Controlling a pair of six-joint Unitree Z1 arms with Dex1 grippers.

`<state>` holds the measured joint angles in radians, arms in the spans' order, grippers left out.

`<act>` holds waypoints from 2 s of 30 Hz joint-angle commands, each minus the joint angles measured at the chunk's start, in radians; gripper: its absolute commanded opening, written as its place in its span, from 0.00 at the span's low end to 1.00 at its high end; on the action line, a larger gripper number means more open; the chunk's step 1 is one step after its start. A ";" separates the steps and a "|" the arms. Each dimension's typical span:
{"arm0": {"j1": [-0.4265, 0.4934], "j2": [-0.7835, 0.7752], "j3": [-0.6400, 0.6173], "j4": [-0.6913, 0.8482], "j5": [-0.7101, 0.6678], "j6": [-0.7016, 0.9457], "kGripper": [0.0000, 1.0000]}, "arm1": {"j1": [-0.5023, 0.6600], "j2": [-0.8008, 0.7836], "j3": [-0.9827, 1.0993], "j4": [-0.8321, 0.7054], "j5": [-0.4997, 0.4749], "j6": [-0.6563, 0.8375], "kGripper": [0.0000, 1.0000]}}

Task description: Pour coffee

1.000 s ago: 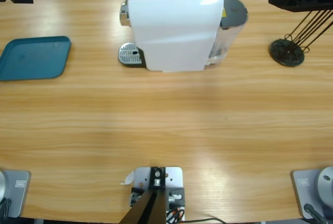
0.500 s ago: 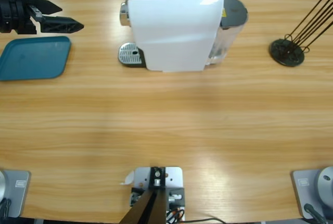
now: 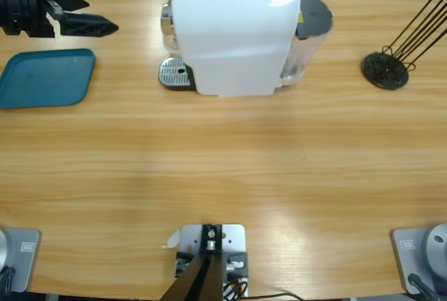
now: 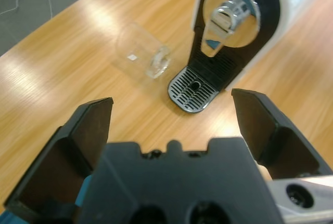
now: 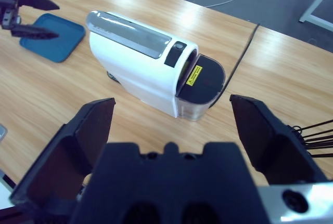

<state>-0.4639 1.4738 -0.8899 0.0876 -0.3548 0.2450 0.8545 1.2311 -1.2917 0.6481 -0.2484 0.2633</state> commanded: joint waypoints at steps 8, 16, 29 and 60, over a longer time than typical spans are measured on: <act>-0.043 -0.230 0.072 0.218 0.008 -0.007 1.00 | -0.011 -0.134 0.143 -0.008 -0.006 0.030 1.00; -0.044 -0.224 0.095 0.218 0.034 -0.010 1.00 | -0.011 -0.147 0.202 -0.094 0.009 0.030 1.00; -0.044 -0.247 0.150 0.219 0.036 -0.047 1.00 | -0.011 -0.171 0.258 -0.152 0.040 0.034 1.00; -0.066 -0.203 0.291 0.069 0.160 -0.053 1.00 | -0.011 -0.228 0.303 -0.137 0.044 0.034 1.00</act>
<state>-0.4986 1.2551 -0.7380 0.2753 -0.2434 0.2088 0.8537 1.0713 -1.0422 0.4847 -0.2178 0.2845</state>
